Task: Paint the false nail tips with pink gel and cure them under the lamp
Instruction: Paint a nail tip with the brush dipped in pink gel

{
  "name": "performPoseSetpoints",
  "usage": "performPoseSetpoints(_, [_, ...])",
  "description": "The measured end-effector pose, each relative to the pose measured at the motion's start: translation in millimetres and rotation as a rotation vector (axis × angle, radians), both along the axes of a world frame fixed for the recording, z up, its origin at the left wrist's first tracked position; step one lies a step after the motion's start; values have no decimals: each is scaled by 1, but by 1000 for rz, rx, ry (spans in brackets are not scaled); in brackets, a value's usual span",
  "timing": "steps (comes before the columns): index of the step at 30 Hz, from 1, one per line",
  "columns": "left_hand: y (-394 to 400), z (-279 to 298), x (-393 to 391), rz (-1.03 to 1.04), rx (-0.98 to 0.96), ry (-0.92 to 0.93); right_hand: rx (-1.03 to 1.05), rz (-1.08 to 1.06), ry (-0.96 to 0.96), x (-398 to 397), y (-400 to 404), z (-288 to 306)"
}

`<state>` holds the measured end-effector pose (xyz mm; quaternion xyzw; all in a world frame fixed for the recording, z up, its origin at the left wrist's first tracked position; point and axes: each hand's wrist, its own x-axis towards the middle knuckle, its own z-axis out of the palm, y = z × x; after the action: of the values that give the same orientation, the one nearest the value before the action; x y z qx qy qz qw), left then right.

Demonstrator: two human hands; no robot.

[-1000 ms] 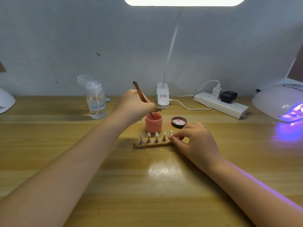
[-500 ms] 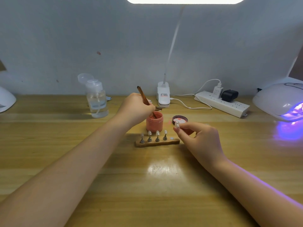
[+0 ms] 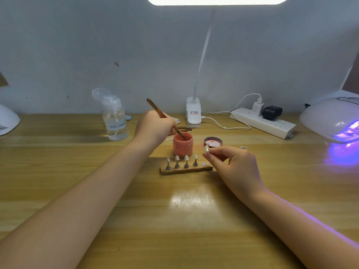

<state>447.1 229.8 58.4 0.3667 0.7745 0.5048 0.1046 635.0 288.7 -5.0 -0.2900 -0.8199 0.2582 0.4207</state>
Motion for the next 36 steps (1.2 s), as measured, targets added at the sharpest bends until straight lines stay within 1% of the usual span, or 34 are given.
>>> performPoseSetpoints(4, [2,-4,3,-56,-75,218,5,7,-9,-1,1,-1])
performPoseSetpoints(9, [3,-7,11,-71,-149,352,20,0,-16,-1,0,-1])
performPoseSetpoints(12, [1,-7,13,-65,-158,376,13,-1,-23,-1,0,-1])
performPoseSetpoints(16, [0,-6,11,-74,-194,347,12,3,-34,-1,0,0])
performPoseSetpoints(19, [-2,-3,9,-46,-127,309,8,0,-39,-1,-1,0])
performPoseSetpoints(21, [-4,0,9,-23,-60,250,4,-5,-40,-1,0,0])
performPoseSetpoints(22, [-5,2,8,-11,-29,191,1,-6,-42,-1,0,0])
performPoseSetpoints(25, [-8,8,4,43,79,-34,7,-15,-46,0,-1,1])
performPoseSetpoints(28, [-14,11,1,42,226,-238,25,-29,-57,0,0,1])
performPoseSetpoints(30, [-18,11,1,13,301,-336,34,-30,-58,-1,-1,1])
performPoseSetpoints(33, [-26,11,3,-101,390,-479,34,-25,-39,-2,0,2])
performPoseSetpoints(36, [-36,11,3,-207,439,-555,23,-22,-27,-1,2,3])
